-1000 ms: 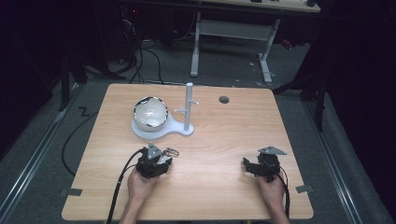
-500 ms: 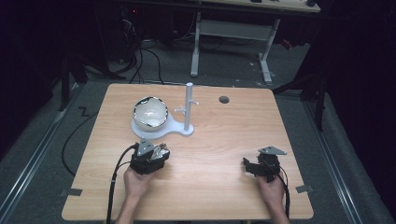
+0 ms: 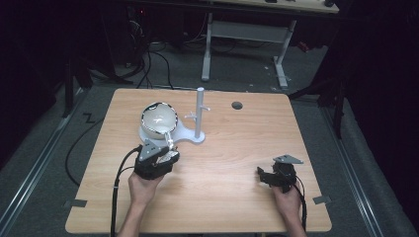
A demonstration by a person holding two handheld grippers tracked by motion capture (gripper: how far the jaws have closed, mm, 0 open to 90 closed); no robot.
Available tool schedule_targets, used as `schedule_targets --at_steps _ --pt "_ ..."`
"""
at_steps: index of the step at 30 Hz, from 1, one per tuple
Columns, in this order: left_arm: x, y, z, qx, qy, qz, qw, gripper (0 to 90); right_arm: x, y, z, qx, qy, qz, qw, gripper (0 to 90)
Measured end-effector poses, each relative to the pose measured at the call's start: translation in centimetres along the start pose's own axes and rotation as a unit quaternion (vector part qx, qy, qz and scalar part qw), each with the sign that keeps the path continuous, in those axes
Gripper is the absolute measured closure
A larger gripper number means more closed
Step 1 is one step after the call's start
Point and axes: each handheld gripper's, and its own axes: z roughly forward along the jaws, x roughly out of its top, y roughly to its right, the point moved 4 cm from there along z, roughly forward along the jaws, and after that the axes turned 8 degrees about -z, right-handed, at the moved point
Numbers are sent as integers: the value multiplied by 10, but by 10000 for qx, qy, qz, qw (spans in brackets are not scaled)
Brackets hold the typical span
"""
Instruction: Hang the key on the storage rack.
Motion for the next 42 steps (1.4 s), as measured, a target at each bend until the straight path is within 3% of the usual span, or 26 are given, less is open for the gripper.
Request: schedule_targets --at_steps 12,21,28,42 --pt "25 6 -8 -346 298 -133 9989 530 0 0 0 3 0 -1 10000 204" --pt "43 9 -2 -352 363 -42 9987 530 0 0 0 2 0 -3 10000 204" --pt "62 4 -1 -475 535 -188 9973 530 0 0 0 3 0 -5 10000 204" --pt "84 -1 7 -432 583 -216 9971 530 0 0 0 4 0 -7 10000 204"
